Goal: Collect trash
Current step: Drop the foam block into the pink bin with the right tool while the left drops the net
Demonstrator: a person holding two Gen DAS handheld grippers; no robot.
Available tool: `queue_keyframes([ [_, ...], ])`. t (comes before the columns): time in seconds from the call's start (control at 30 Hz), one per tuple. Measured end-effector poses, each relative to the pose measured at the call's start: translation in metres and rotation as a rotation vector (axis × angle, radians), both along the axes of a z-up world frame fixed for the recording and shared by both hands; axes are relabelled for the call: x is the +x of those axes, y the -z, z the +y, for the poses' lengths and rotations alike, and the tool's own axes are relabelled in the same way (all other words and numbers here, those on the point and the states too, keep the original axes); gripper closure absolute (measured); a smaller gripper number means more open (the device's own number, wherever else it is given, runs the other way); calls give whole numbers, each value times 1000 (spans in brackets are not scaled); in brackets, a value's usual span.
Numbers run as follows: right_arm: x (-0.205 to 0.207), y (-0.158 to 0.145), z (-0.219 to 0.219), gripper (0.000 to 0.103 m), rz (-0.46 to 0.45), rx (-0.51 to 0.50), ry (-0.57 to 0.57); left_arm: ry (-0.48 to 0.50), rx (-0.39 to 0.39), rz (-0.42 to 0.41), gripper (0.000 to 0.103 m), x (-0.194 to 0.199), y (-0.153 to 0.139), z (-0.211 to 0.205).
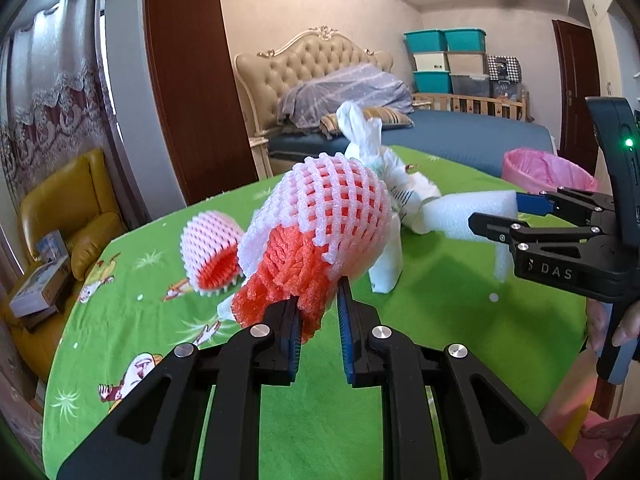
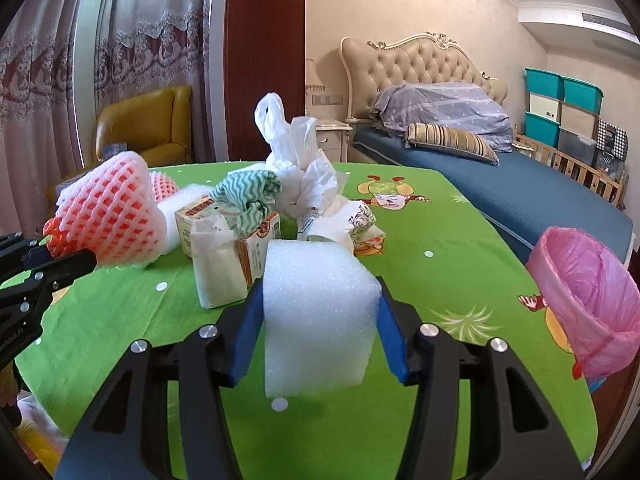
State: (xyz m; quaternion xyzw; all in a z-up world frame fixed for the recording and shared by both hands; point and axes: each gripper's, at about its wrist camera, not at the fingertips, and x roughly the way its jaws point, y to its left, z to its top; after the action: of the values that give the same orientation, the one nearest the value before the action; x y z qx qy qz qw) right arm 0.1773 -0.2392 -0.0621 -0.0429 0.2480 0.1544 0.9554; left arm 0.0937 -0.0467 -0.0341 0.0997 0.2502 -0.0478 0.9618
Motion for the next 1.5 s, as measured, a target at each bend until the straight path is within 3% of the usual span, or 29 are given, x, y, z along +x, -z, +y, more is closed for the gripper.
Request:
queue_keyframes([
  [0.5, -55, -43, -29, 51, -156, 13, 13, 35, -47, -63, 88, -15, -17, -8],
  [0.93, -65, -46, -75, 51, -181, 36, 106, 126, -66, -29, 88, 0, -21, -42],
  [1.27, -69, -35, -134, 51, -173, 62, 222, 250, -63, -21, 88, 26, -30, -105],
  [1.5, -66, -31, -188, 51, -166, 69, 328, 358, -127, 49, 88, 66, -30, -161],
])
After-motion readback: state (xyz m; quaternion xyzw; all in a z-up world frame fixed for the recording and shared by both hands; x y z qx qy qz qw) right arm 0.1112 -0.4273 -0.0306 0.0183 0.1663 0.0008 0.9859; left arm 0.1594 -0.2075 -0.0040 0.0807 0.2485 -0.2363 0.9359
